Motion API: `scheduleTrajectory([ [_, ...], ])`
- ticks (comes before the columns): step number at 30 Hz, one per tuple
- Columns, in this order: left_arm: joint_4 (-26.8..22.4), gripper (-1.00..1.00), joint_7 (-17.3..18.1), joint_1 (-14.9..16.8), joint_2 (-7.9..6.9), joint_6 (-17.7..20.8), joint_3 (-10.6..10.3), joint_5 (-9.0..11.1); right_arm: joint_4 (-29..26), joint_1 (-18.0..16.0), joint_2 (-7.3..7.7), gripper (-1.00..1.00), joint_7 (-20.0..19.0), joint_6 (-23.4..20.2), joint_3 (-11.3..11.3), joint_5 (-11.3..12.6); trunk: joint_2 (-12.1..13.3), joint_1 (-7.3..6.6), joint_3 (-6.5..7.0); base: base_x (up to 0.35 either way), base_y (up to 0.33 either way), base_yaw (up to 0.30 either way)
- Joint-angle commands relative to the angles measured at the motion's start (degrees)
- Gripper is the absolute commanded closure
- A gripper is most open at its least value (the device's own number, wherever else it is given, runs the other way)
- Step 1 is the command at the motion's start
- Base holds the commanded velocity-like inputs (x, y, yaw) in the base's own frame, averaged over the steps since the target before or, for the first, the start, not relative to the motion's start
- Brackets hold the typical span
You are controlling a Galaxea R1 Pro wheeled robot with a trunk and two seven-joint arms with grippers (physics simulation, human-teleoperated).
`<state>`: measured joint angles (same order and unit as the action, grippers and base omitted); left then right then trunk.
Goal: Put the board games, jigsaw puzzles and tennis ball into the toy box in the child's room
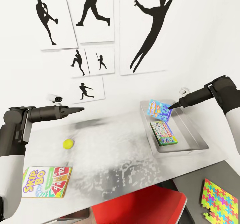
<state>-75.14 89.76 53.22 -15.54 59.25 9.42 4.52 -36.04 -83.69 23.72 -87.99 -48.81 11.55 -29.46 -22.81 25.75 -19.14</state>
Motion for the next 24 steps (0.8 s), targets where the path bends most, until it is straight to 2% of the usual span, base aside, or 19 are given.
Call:
scheduleTrajectory([
  [1, -0.01, -1.0, 0.24, 0.05, -0.02, 0.61, -0.01, -0.04, -0.07, -0.07, -0.01, 1.0, -0.45, -0.59, 0.1, -0.41, -0.11, 0.03, -0.11, 0.0, 0.0, 0.0],
  [24, -0.01, -1.0, 0.24, 0.05, -0.11, 0.61, -0.01, -0.07, -1.09, -0.07, 0.35, 1.0, 0.18, -0.87, -0.53, -0.22, -0.11, 0.03, -0.12, 0.0, 0.0, 0.0],
])
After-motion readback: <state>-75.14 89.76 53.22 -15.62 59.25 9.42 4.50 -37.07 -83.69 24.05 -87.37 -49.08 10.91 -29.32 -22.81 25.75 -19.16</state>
